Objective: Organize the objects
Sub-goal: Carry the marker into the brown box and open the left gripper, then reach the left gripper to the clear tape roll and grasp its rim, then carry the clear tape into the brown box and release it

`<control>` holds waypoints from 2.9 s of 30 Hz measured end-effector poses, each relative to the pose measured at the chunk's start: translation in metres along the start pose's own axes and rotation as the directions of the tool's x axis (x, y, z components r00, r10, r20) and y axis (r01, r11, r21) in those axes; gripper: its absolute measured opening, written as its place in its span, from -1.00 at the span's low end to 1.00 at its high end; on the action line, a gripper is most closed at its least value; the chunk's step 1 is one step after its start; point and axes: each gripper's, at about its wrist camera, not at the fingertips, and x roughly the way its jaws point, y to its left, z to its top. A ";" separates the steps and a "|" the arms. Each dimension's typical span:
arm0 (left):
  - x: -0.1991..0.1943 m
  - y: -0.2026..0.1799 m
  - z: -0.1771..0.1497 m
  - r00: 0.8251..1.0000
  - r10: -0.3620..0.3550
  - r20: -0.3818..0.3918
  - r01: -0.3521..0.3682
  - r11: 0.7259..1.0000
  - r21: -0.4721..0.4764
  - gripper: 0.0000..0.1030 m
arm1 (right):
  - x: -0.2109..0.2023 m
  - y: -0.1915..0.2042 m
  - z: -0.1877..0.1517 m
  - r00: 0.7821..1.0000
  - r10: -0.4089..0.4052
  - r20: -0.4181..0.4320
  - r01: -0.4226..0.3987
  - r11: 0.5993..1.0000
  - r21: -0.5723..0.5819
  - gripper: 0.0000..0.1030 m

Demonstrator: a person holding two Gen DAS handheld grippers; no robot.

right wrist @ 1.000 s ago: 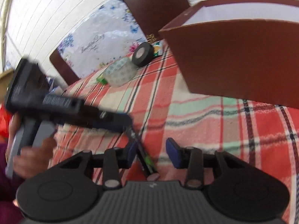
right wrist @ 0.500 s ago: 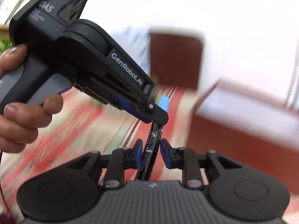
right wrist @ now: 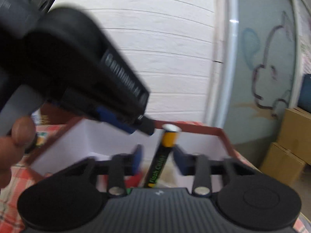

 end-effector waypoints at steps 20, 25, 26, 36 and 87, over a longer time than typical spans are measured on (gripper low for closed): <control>-0.153 0.143 -0.168 0.922 0.387 -0.015 -0.383 0.905 -0.187 -0.12 | -0.074 0.044 -0.039 0.998 0.052 0.045 -0.057 0.991 0.121 0.03; -0.175 0.179 -0.220 0.822 0.569 -0.030 -0.561 0.800 -0.213 -0.11 | -0.067 0.114 -0.054 0.958 0.264 -0.109 -0.264 0.964 0.017 0.02; -0.181 0.189 -0.228 0.796 0.605 -0.014 -0.594 0.776 -0.212 -0.10 | -0.064 0.132 -0.056 0.942 0.306 -0.140 -0.310 0.951 -0.006 0.02; -0.202 0.210 -0.253 0.741 0.661 0.119 -0.623 0.743 -0.247 0.29 | 0.034 0.298 -0.024 0.855 0.444 -0.268 -0.488 0.863 -0.129 0.42; -0.169 0.090 -0.147 0.958 0.255 0.128 -0.253 0.967 -0.030 -0.60 | -0.097 0.191 -0.065 0.935 0.340 -0.103 -0.355 0.904 -0.239 0.74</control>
